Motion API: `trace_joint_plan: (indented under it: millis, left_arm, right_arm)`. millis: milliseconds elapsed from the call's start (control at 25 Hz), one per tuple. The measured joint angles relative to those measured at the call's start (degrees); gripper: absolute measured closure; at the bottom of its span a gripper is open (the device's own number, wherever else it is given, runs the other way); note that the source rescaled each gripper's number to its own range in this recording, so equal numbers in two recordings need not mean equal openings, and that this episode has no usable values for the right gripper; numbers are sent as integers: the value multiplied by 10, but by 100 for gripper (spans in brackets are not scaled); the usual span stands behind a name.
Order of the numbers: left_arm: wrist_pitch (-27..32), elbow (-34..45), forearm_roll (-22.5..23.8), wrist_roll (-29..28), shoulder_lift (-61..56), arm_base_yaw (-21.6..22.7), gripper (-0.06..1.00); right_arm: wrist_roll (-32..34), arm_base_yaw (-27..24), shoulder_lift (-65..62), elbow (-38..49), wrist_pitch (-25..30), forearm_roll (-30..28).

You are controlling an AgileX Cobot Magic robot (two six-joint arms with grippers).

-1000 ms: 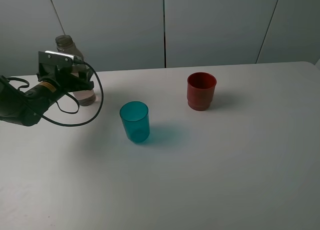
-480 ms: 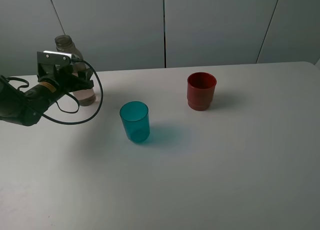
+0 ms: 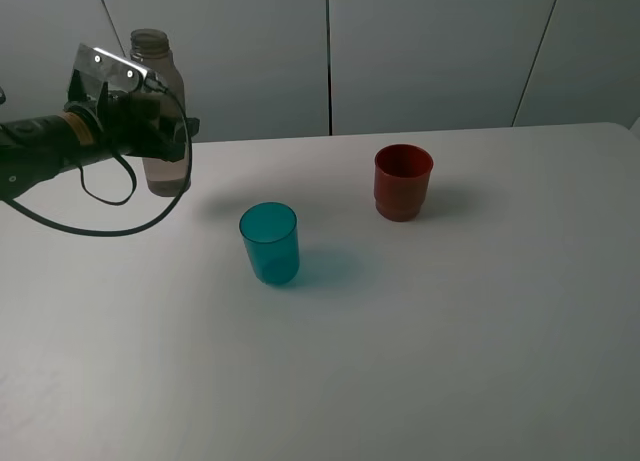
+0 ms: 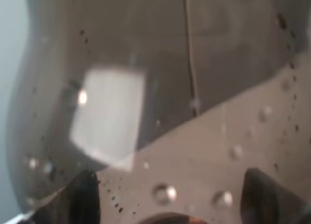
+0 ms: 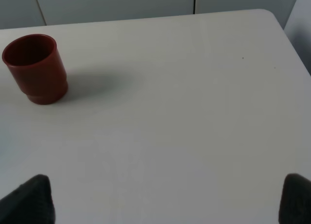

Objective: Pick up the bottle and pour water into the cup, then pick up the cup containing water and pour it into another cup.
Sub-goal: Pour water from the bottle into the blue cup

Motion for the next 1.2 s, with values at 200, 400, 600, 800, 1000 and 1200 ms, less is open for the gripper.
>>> trace_joint_plan:
  millis: [200, 400, 600, 800, 1000, 1200]
  left_arm:
    - [85, 1, 107, -64, -68, -5, 94]
    - [89, 28, 192, -76, -106, -5, 94]
    - [89, 62, 354, -122, -115, -6, 94]
    - [120, 69, 418, -133, -124, -6, 94]
    - [134, 69, 472, -135, -130, -13, 94]
    - [179, 69, 539, -138, -131, -49, 94]
  right_arm:
    - [0, 0, 0, 0, 0, 0]
    - [0, 0, 0, 0, 0, 0]
    - [0, 0, 0, 0, 0, 0]
    - [1, 0, 0, 0, 0, 0]
    - [1, 0, 0, 0, 0, 0]
    - [1, 0, 0, 0, 0, 0]
